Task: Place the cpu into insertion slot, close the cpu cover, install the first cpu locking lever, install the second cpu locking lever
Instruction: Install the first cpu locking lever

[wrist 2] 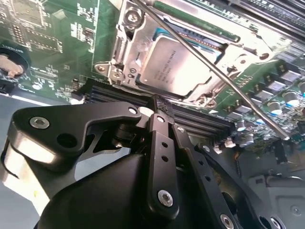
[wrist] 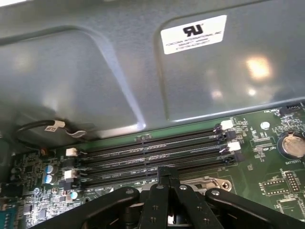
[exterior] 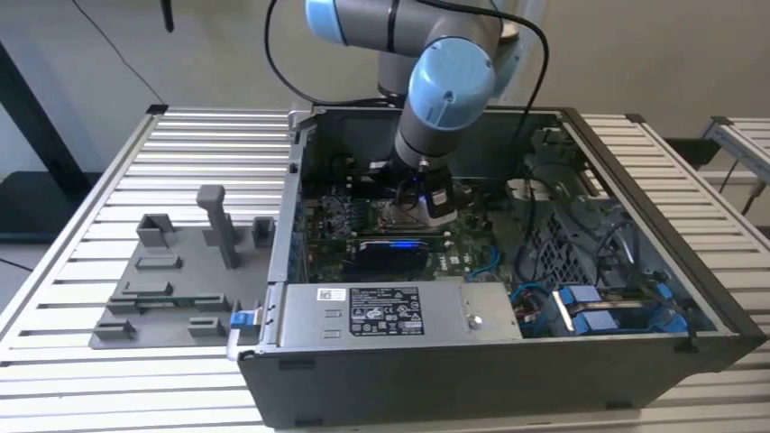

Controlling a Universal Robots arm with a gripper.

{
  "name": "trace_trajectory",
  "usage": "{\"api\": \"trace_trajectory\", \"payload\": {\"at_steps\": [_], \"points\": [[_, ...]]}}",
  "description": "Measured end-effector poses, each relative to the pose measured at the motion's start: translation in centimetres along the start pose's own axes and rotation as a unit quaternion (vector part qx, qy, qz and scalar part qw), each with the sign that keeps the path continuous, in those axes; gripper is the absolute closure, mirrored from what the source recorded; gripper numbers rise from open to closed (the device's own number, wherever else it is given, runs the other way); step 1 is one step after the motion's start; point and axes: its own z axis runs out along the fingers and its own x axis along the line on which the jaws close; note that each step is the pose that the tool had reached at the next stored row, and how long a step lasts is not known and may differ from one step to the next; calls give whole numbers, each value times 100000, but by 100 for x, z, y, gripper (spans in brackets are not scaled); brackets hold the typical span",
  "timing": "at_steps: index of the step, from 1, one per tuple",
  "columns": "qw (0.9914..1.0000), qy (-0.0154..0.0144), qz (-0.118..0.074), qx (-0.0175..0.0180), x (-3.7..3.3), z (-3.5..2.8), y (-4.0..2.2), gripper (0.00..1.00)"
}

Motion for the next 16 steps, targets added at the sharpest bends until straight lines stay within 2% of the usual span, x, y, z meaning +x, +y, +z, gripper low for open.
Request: {"api": "trace_trajectory", "payload": {"at_steps": [11,14,16], "points": [[100000,12,0,-69,-105,13,13,89],[100000,35,-6,-203,-118,17,13,89],[99999,91,-9,-421,-121,20,11,89]]}}
